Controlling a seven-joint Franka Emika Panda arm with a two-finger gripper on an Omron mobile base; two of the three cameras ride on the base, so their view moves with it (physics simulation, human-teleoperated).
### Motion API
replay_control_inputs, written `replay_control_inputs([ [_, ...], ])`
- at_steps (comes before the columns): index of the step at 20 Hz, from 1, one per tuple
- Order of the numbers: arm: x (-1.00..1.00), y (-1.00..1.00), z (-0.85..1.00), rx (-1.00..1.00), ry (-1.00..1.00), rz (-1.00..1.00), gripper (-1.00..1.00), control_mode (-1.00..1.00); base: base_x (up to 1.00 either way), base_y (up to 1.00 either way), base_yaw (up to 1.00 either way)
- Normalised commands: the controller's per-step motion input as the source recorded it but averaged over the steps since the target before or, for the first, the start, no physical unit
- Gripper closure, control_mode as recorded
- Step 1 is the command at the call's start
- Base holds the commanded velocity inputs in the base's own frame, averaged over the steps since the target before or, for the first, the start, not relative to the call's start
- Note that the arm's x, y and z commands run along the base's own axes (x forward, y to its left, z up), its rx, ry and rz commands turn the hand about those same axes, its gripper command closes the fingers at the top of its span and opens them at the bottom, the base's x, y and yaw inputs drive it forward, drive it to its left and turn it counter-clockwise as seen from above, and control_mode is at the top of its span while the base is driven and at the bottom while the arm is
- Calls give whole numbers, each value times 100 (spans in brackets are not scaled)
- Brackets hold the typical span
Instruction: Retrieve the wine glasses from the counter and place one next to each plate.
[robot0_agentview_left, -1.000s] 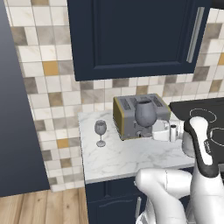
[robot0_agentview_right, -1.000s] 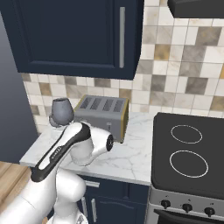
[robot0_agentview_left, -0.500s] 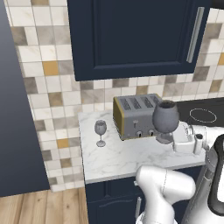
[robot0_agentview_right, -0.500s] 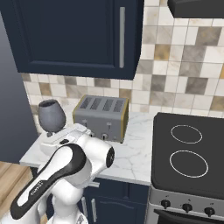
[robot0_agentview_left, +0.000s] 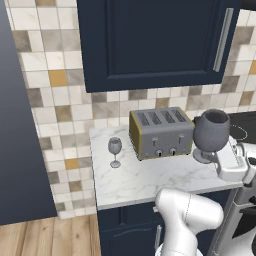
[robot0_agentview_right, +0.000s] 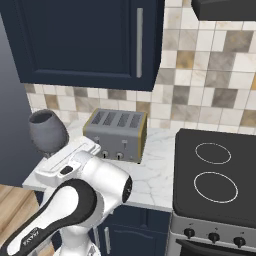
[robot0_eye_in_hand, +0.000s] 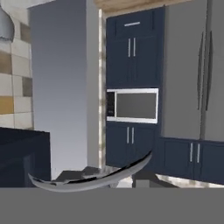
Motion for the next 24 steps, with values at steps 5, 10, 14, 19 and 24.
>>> replay_control_inputs([
  [5,-40,-4,19,2,-4,0,100,-100,0,0,0],
  [10,-91,-11,45,3,-14,0,100,-100,0,0,0],
  [14,-30,0,15,0,-5,0,100,100,0,5,0],
  [19,0,0,0,0,0,0,100,100,49,-29,-1],
  [24,0,0,0,0,0,0,100,100,-31,-74,-48],
])
